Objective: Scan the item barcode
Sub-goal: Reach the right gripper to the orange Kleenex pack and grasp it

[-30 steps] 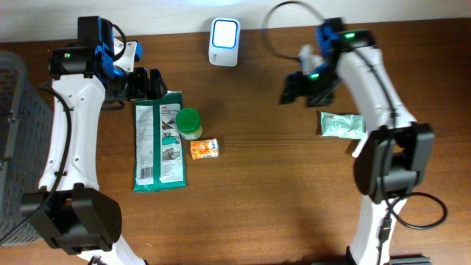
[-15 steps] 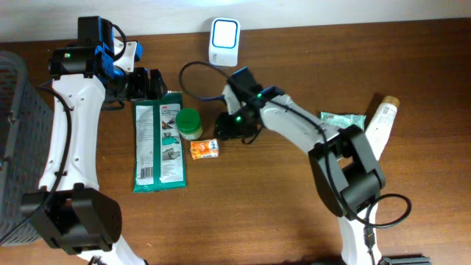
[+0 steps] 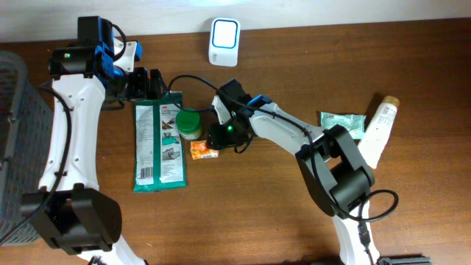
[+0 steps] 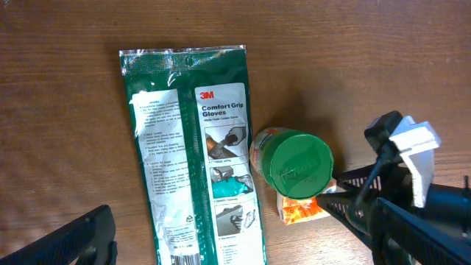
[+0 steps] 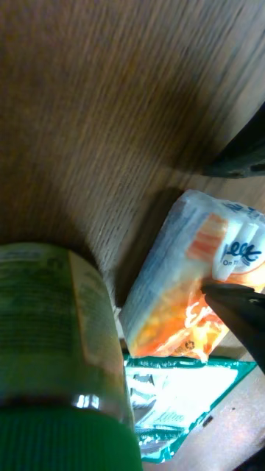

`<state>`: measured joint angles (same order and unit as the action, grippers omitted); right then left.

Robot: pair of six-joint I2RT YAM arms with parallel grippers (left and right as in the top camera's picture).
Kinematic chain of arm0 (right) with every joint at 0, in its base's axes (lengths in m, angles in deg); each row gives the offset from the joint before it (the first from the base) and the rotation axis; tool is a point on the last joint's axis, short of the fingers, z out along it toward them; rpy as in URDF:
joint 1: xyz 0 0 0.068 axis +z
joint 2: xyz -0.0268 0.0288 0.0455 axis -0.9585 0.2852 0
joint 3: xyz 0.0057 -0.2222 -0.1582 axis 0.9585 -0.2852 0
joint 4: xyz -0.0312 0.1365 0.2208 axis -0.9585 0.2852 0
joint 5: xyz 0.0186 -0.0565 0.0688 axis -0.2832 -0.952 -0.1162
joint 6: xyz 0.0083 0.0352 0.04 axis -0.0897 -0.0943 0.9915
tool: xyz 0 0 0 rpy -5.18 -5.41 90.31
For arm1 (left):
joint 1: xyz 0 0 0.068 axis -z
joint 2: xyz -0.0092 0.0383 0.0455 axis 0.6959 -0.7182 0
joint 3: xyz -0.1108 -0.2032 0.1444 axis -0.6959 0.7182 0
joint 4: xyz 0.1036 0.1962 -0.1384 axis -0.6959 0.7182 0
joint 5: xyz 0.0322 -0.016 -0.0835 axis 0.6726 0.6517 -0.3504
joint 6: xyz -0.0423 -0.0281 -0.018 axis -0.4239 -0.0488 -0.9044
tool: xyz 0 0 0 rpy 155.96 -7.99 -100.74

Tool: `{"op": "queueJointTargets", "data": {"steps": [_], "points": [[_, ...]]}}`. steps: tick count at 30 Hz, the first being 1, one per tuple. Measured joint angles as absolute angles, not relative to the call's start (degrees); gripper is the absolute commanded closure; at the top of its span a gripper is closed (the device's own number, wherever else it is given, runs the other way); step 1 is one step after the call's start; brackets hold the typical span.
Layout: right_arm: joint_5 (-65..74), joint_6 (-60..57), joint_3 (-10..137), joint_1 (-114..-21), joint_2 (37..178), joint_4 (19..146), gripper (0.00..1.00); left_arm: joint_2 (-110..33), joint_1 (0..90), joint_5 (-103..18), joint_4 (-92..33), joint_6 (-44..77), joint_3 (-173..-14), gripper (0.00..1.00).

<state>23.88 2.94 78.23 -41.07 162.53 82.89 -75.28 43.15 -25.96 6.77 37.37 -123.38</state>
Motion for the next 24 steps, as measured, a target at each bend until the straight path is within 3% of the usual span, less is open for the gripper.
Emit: {"op": "queueJointTargets", "data": {"steps": [2,4,5,12,22,24], "points": [[24.4,3.1,78.2,-41.1,162.6,82.5,0.71,-75.3,43.1,-26.0,6.8,37.4,-123.4,0.01],[24.7,3.1,78.1,-41.1,162.6,82.2,0.94,-75.3,43.1,-26.0,6.8,37.4,-123.4,0.01],[24.6,3.0,78.1,-41.1,162.6,82.2,0.96,-75.3,43.1,-26.0,6.8,37.4,-123.4,0.01],[24.7,2.7,78.1,-42.8,162.5,83.1,0.96,-75.3,43.1,-25.9,6.8,37.4,-123.4,0.01],[23.2,2.8,78.0,-55.1,153.6,97.2,0.95,-75.3,43.1,-25.9,6.8,37.4,-123.4,0.01],[23.0,3.6,77.9,-55.3,153.6,100.2,0.8,-75.3,43.1,-25.9,6.8,37.4,-123.4,0.01]]}}
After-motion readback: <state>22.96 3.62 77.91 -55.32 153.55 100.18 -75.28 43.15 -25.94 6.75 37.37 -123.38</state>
